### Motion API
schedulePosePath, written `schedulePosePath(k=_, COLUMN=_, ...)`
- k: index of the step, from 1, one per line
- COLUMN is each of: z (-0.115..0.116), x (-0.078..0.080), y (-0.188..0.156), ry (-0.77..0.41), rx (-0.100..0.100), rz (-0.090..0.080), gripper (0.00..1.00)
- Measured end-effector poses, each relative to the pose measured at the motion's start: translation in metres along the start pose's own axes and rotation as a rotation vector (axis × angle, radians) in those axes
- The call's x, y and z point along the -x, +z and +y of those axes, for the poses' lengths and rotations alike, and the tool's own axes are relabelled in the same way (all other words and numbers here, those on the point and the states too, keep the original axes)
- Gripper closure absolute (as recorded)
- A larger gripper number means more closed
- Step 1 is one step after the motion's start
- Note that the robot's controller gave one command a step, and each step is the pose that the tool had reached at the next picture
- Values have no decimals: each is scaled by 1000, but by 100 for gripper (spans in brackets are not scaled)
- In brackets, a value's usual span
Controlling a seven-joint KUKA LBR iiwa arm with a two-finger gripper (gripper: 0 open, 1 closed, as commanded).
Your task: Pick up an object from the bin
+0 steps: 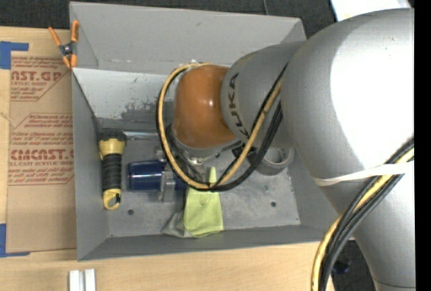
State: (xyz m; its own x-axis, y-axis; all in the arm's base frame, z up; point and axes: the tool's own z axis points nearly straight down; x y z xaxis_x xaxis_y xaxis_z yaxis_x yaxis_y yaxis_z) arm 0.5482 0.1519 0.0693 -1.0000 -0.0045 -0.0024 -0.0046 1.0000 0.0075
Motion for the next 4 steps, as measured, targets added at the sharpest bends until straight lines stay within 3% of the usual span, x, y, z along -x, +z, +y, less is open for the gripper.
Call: schedulePosePath(k=4, z=0, x=0, y=0, ry=1, rx=0, rz=0, gripper=100)
